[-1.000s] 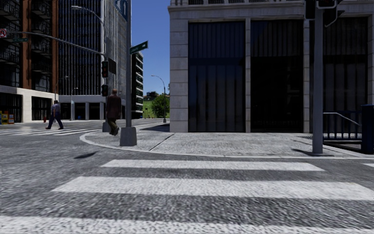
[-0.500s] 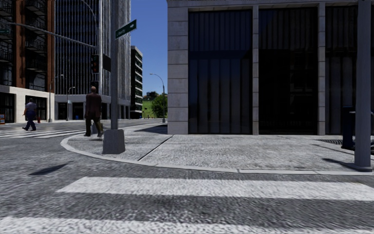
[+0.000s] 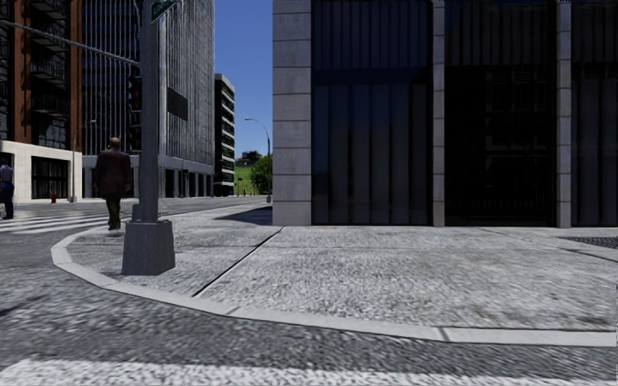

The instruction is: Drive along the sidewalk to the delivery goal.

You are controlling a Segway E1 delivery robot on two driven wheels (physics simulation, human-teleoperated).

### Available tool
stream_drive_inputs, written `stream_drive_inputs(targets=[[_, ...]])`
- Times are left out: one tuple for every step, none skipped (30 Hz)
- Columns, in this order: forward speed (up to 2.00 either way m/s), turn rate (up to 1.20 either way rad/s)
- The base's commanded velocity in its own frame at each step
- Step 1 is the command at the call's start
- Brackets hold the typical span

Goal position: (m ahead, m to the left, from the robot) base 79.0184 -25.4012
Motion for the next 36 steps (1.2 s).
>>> stream_drive_inputs(targets=[[2.00,0.00],[2.00,0.00],[2.00,0.00],[2.00,0.00],[2.00,0.00],[2.00,0.00],[2.00,0.00],[2.00,0.00],[2.00,0.00],[2.00,0.00],[2.00,0.00],[2.00,0.00],[2.00,0.00],[2.00,0.00],[2.00,0.00],[2.00,0.00],[2.00,0.00],[2.00,0.00],[2.00,0.00],[2.00,0.00],[2.00,0.00],[2.00,0.00],[2.00,0.00],[2.00,0.00],[2.00,0.00],[2.00,0.00],[2.00,0.00],[2.00,0.00],[2.00,0.07],[2.00,0.24],[2.00,0.40],[2.00,0.62],[2.00,0.80],[2.00,0.85],[2.00,0.86],[2.00,0.87]])
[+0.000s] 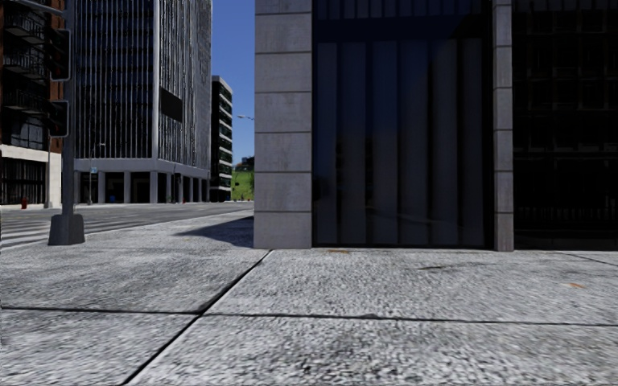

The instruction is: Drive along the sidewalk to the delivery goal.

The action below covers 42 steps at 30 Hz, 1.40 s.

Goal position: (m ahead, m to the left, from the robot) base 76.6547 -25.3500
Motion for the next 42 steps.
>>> stream_drive_inputs(targets=[[2.00,0.87],[2.00,0.87],[2.00,0.87],[2.00,0.87],[2.00,0.87],[2.00,0.87],[2.00,0.87],[2.00,0.87],[2.00,0.87],[2.00,0.87],[2.00,0.87],[2.00,0.87],[2.00,0.87],[2.00,0.87],[2.00,0.87],[2.00,0.87],[2.00,0.87],[2.00,0.87],[2.00,0.87],[2.00,0.83],[2.00,0.38],[2.00,0.38],[2.00,0.19],[2.00,0.06],[2.00,0.02],[2.00,0.01],[2.00,0.01],[2.00,0.00],[2.00,0.00],[2.00,0.00],[2.00,0.00],[2.00,0.00],[2.00,0.00],[2.00,0.00],[2.00,0.00],[2.00,0.00],[2.00,0.00],[2.00,0.00],[2.00,0.00],[2.00,0.00],[2.00,0.00],[2.00,0.00]])
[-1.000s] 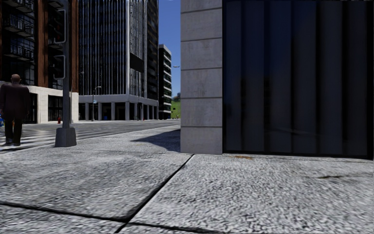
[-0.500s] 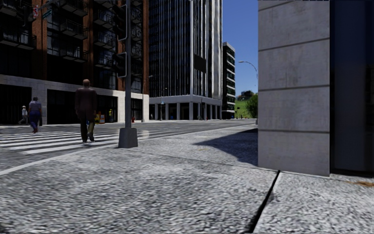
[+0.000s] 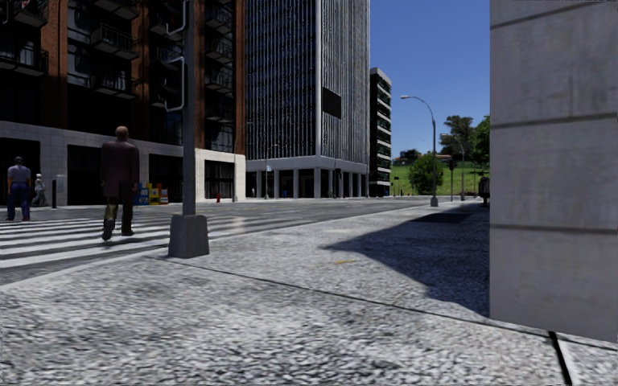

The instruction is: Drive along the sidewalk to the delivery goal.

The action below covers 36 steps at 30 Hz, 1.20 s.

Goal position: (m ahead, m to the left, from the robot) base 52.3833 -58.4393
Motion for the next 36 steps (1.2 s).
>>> stream_drive_inputs(targets=[[2.00,0.00],[2.00,0.00],[2.00,0.00],[2.00,0.00],[2.00,0.00],[2.00,0.00],[2.00,0.00],[2.00,0.00],[2.00,0.00],[2.00,0.00],[2.00,0.00],[2.00,0.00],[2.00,0.00],[2.00,0.00],[2.00,0.00],[2.00,-0.28],[2.00,-0.28],[2.00,-0.75],[2.00,-0.85],[2.00,-0.87],[2.00,-0.87],[2.00,-0.88],[2.00,-0.89],[2.00,-0.89],[2.00,-0.90],[2.00,-0.90],[2.00,-0.90],[2.00,-0.90],[2.00,-0.89],[2.00,-0.89],[2.00,-0.89],[2.00,-0.89],[2.00,-0.41],[2.00,-0.02],[2.00,-0.02],[2.00,0.00]])
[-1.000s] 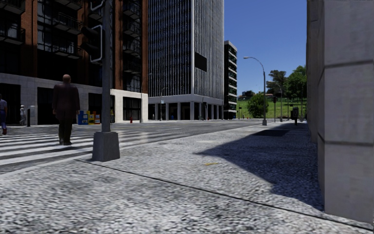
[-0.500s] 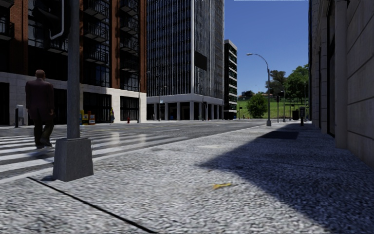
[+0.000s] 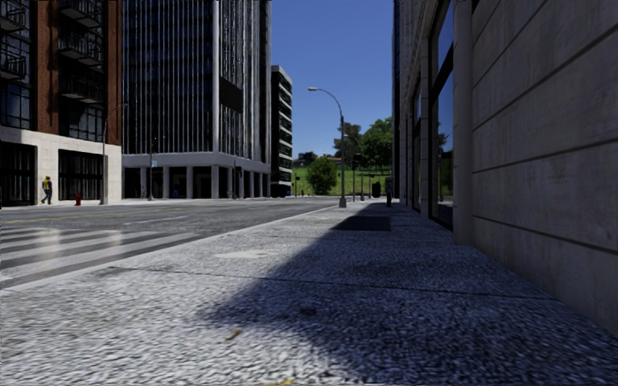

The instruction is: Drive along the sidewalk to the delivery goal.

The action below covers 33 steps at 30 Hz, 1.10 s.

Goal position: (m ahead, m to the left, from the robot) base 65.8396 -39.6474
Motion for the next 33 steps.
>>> stream_drive_inputs(targets=[[2.00,0.00],[2.00,0.00],[2.00,0.00],[2.00,0.00],[2.00,0.00],[2.00,0.00],[2.00,0.00],[2.00,0.00],[2.00,0.00],[2.00,0.00],[2.00,0.00],[2.00,0.00],[2.00,0.00],[2.00,0.00],[2.00,0.00],[2.00,0.00],[2.00,-0.16],[2.00,-0.61],[2.00,-0.83],[2.00,-1.02],[2.00,-1.02],[2.00,-1.20],[2.00,-1.20],[2.00,-1.20],[2.00,-0.86],[2.00,-0.86],[2.00,-0.39],[2.00,-0.12],[2.00,-0.04],[2.00,-0.01],[2.00,-0.01],[2.00,0.00],[2.00,0.00]])
